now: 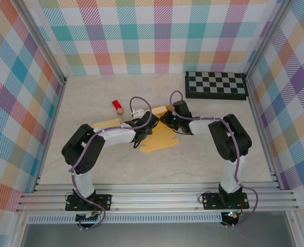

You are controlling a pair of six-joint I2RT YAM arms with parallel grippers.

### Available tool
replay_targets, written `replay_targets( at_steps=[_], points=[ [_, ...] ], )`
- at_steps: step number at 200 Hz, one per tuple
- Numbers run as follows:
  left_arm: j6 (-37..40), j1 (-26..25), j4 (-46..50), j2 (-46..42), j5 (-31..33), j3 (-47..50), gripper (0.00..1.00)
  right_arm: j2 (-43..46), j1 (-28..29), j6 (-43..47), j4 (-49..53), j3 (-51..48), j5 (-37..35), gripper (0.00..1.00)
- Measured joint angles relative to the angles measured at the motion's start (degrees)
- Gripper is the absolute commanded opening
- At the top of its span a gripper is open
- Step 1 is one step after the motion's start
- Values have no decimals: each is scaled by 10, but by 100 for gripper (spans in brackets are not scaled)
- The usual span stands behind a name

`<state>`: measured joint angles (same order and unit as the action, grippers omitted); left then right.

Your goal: Fold the paper box

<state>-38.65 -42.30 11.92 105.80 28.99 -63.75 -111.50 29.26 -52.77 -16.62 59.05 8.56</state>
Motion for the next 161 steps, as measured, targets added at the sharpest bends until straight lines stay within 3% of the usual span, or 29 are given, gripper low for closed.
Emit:
replay_targets(
  at_steps=[109,161],
  points=[
    [-10,0,-2,0,-15,0,0,-23,12,-4,152,88,-86,14],
    [-10,0,3,0,-17,-2,0,18,11,42,168,47,-61,23]
  ],
)
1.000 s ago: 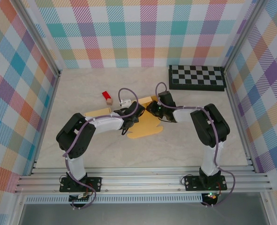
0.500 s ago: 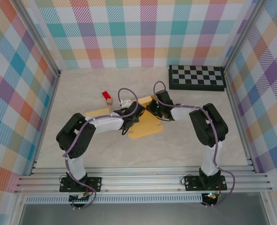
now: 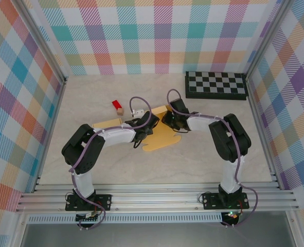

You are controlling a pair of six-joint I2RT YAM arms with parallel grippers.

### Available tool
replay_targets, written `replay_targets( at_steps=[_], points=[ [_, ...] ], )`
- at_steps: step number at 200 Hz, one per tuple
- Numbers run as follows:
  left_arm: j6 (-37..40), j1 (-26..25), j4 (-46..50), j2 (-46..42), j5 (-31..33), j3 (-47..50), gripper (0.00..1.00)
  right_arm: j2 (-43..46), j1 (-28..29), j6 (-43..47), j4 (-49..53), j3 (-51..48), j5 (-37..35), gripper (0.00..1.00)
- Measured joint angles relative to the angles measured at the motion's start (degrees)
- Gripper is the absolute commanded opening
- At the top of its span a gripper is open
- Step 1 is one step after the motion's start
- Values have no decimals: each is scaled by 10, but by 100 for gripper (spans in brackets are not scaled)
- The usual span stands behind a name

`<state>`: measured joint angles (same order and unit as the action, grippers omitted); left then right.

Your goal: Fold the paper box

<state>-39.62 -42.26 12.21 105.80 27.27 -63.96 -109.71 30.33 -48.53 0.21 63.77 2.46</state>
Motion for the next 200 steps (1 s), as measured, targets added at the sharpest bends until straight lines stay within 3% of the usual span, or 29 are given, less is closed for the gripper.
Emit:
replay_targets(
  at_steps=[39,81,109,144,200],
  points=[
    [7,1,5,0,-1,-3,0,116,-17,109,85,-24,33,31],
    [40,2,29,3,-9,-5,0,220,-119,276,149,-5,35,45],
    [64,5,29,3,-9,-4,0,217,-175,448,167,10,22,51],
    [78,6,29,3,-14,-4,0,182,-182,647,166,-24,53,52],
    [82,8,25,3,-23,-4,0,144,-160,770,161,-59,143,53]
  ],
)
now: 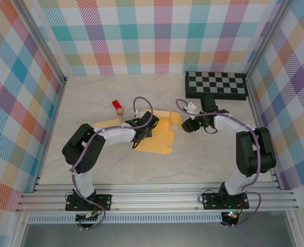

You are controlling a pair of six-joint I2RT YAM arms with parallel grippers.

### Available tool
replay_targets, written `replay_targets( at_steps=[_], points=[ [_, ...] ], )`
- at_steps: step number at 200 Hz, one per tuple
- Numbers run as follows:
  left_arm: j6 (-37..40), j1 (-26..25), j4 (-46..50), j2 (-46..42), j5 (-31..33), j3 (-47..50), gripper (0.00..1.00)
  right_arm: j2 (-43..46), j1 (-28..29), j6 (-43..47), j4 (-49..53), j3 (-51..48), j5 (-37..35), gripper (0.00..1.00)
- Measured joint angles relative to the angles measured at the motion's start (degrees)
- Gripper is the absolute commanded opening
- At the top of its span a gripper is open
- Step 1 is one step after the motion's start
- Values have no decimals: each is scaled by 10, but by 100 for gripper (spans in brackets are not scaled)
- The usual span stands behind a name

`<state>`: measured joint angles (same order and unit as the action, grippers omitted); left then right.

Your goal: Fold the paper box

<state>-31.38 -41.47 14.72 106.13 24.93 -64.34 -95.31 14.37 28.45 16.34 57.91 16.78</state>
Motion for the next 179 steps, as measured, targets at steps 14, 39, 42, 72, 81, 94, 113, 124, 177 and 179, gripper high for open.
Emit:
replay_targets(
  at_steps=[14,39,42,72,81,94,113,124,177,179],
  points=[
    [2,0,0,0,-1,0,0,-13,11,15,0,9,5,52],
    [4,0,0,0,-7,0,0,-35,30,36,0,28,11,51],
    [4,0,0,0,-7,0,0,-37,33,37,1,31,12,51],
    [8,0,0,0,-16,-1,0,-47,58,42,0,49,25,49],
    [9,0,0,0,-18,-2,0,-47,64,42,0,53,30,49],
    [10,0,0,3,-19,-4,0,-47,71,42,0,59,38,50],
    [13,0,2,3,-18,-6,0,-47,78,45,1,67,41,51],
    [17,0,2,3,-18,-7,0,-47,79,53,1,68,41,52],
    [53,36,21,-29,-35,9,9,-13,36,94,42,68,32,55],
    [55,39,21,-36,-37,13,11,-11,35,94,42,68,32,55]
  ],
)
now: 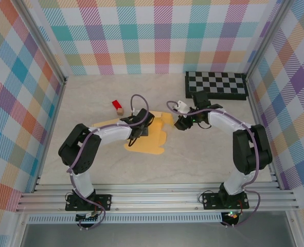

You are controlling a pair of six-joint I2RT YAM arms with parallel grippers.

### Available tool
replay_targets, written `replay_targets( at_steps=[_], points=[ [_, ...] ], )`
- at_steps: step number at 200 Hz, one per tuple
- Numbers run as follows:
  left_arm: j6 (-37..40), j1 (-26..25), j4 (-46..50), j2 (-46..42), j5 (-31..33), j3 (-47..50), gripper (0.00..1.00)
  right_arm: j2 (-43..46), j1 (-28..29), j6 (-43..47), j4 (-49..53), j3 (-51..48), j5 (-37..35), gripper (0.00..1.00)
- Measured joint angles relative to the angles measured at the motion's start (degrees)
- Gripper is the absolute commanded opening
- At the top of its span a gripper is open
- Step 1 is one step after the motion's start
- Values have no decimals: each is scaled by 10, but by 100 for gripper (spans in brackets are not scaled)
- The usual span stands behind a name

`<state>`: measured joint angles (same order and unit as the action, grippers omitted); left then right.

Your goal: Fold the paper box

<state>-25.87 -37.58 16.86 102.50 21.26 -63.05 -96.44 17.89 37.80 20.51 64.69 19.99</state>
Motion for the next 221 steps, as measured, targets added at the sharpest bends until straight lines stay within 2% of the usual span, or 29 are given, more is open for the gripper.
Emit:
replay_targets(
  at_steps=[20,47,62,79,107,134,192,212,221],
  points=[
    [24,23,-8,-79,-21,46,27,18,-14,0,0,0,-6,57],
    [54,64,-80,-178,-74,134,42,23,-13,-12,1,2,-8,57],
    [78,83,-142,-198,-104,183,50,23,-13,-23,1,2,-6,57],
    [100,96,-210,-189,-138,222,53,29,-13,-38,-2,0,-2,57],
    [128,102,-341,-141,-172,249,55,60,-13,-61,-15,-19,10,57],
    [143,103,-434,-93,-177,255,55,90,-13,-76,-27,-43,23,57],
    [181,106,-473,-40,-141,225,51,105,-13,-92,-44,-61,33,56],
    [193,108,-472,-19,-142,210,46,105,-13,-99,-47,-61,38,56],
    [197,108,-472,-14,-144,207,39,105,-13,-101,-48,-61,40,56]
  ],
)
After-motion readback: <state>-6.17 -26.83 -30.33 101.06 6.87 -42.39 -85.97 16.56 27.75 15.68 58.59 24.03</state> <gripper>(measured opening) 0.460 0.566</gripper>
